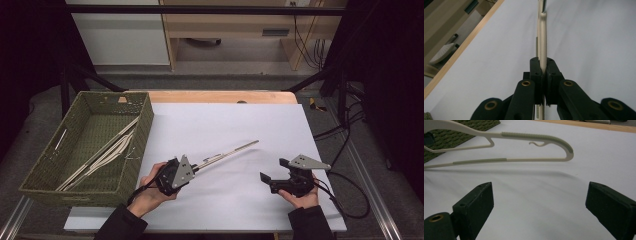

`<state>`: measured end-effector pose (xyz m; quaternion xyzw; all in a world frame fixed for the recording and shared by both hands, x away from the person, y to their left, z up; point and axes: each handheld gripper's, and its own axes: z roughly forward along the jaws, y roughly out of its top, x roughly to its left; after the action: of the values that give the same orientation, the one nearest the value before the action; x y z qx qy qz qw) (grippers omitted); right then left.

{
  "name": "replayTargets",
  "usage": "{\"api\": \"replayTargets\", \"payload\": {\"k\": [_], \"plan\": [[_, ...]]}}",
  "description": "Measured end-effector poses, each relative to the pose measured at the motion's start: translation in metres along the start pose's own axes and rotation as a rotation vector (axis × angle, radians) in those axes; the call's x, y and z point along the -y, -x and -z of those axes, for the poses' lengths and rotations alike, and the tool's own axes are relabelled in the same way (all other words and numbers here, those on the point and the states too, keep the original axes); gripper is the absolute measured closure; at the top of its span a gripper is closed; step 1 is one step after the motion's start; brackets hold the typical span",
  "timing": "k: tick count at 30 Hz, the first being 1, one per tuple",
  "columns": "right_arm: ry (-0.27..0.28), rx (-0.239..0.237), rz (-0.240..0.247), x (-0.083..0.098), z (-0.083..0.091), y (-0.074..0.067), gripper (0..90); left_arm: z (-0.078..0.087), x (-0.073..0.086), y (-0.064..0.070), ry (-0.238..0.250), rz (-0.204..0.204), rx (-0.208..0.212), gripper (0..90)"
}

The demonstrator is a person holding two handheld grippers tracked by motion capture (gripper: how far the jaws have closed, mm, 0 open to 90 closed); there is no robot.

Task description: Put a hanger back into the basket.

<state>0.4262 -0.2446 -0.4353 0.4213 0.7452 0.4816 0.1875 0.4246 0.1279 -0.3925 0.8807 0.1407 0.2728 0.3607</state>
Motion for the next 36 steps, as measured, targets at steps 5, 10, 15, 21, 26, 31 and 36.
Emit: {"api": "replayTargets", "payload": {"k": [5,10,15,21,26,31,36], "plan": [[0.024,0.003,0.001,-0.001,0.004,0.001,7.2,0.018,-0.006,-0.006,0.027,0.066,-0.033,86.2],[0.034,0.003,0.002,-0.002,0.008,0.002,5.9,0.04,-0.013,-0.011,0.078,0.133,-0.047,86.2],[0.035,0.008,0.006,-0.002,0.011,0.004,5.1,0.067,-0.02,-0.015,0.119,0.155,-0.049,86.2],[0.04,0.008,-0.005,-0.003,0.012,0.005,4.2,0.096,-0.03,-0.021,0.155,0.142,-0.067,86.1],[0.037,0.015,-0.004,-0.003,0.014,0.005,3.5,0.112,-0.036,-0.031,0.148,0.13,-0.081,86.1],[0.05,0.017,-0.004,-0.004,0.016,0.006,3.3,0.134,-0.038,-0.054,0.17,0.16,-0.088,86.1],[0.042,0.022,0.005,-0.004,0.016,0.007,3.3,0.152,-0.033,-0.082,0.173,0.2,-0.11,86.1]]}}
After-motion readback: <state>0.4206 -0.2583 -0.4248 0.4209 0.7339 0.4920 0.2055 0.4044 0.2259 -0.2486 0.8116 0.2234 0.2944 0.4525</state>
